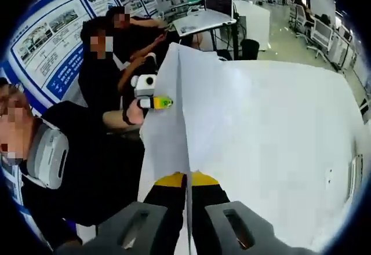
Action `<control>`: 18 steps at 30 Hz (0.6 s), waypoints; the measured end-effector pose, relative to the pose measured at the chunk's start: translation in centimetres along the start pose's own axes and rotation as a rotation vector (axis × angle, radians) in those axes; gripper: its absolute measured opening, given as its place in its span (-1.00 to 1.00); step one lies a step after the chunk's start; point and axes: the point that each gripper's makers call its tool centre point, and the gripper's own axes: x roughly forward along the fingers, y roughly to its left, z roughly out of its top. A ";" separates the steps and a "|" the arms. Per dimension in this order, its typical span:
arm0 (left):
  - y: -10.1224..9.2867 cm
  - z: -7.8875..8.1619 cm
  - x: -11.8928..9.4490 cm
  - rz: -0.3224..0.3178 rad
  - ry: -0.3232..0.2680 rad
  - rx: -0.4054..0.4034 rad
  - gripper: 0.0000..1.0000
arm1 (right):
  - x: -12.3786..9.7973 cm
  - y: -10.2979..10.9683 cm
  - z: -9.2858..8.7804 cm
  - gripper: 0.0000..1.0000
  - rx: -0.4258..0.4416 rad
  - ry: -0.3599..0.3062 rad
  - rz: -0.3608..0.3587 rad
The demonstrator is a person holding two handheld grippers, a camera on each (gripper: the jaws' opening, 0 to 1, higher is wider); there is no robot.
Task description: Organize the stack of printing papers by aligning and flattening the scattered papers on the table
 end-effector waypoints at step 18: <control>0.3 0.0 0.1 -0.008 0.004 -0.013 -0.87 | 3.6 -1.4 0.9 -1.00 0.006 0.211 0.036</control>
